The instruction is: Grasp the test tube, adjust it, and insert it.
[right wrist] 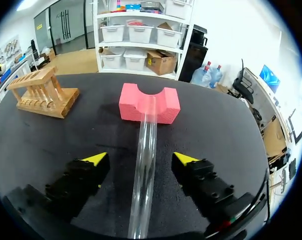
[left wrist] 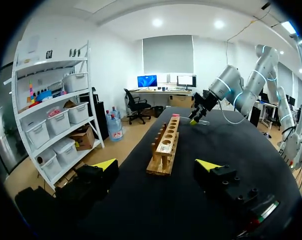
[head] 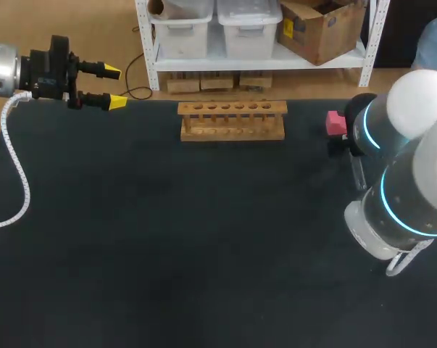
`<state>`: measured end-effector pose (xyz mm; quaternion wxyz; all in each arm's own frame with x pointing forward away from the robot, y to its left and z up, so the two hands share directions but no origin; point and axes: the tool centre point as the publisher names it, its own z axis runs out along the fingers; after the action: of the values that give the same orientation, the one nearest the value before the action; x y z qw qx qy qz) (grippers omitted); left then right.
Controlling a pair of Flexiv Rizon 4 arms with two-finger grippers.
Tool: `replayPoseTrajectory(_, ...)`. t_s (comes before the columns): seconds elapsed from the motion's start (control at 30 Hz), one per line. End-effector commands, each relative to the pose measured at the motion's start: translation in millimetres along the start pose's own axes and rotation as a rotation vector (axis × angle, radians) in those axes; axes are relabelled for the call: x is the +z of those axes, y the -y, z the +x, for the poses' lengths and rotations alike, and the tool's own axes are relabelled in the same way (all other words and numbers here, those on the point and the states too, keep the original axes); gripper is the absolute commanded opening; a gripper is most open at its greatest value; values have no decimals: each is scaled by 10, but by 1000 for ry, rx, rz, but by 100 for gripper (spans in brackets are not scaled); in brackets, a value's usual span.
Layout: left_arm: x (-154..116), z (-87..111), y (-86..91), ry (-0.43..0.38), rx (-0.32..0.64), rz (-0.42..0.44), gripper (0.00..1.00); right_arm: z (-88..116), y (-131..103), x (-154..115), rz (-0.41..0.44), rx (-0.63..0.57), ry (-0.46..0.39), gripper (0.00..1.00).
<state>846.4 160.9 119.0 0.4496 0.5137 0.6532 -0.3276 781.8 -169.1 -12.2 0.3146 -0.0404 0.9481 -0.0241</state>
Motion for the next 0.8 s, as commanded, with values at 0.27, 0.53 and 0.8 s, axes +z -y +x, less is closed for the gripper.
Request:
replayPoseTrajectory(0.27,1,13,-5,3,3,1,100,16,44,40,-125,-31,-43,56)
replayPoseTrajectory(0.53,1,13,-5,3,3,1,100,30,60,62,-141,-39,-54,48)
replayPoseTrajectory(0.8,1,13,-5,3,3,1,100,39,70,64,-141,-43,-60,36)
